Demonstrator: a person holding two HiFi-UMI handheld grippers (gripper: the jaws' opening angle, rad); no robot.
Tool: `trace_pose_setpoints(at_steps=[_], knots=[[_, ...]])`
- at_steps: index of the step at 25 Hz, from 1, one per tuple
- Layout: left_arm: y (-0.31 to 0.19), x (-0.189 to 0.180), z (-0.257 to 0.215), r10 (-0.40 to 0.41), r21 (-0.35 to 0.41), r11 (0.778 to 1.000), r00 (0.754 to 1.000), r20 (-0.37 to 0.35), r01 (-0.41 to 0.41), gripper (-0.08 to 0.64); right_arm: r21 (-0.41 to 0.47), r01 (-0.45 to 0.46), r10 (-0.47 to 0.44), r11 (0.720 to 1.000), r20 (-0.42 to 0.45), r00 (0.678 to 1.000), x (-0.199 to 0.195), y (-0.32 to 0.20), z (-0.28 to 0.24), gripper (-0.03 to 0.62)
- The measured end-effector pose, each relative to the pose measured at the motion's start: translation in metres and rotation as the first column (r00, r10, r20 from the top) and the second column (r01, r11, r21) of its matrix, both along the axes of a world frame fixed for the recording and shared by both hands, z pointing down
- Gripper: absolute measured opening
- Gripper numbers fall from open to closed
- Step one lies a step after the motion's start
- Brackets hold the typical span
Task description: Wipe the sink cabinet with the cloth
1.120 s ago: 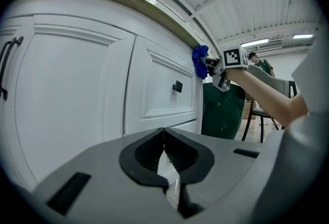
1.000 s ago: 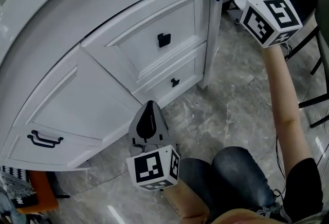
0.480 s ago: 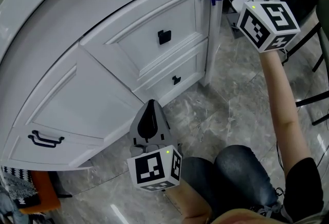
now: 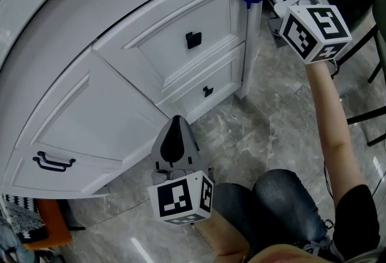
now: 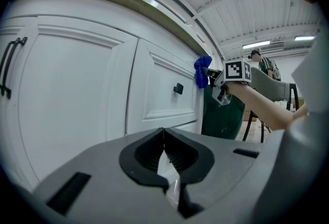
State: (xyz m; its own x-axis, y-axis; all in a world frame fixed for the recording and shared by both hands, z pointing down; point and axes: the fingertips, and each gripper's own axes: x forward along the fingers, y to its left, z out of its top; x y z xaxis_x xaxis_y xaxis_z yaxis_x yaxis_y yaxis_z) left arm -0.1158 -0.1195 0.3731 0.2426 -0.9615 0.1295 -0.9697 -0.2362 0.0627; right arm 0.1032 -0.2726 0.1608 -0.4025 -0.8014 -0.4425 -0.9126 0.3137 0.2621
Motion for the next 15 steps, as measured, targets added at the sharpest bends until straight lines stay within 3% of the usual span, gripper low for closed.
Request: trace_pose_setpoints(at_steps=[15], knots=[[-0.002,0.006,0.002,0.008,-0.008,1.000,1.000,0.013,-0.008,0.006,-0.067,-0.037,0.034,0.997,-0.039,0.999,0.010,-0.007,0.051,0.075]])
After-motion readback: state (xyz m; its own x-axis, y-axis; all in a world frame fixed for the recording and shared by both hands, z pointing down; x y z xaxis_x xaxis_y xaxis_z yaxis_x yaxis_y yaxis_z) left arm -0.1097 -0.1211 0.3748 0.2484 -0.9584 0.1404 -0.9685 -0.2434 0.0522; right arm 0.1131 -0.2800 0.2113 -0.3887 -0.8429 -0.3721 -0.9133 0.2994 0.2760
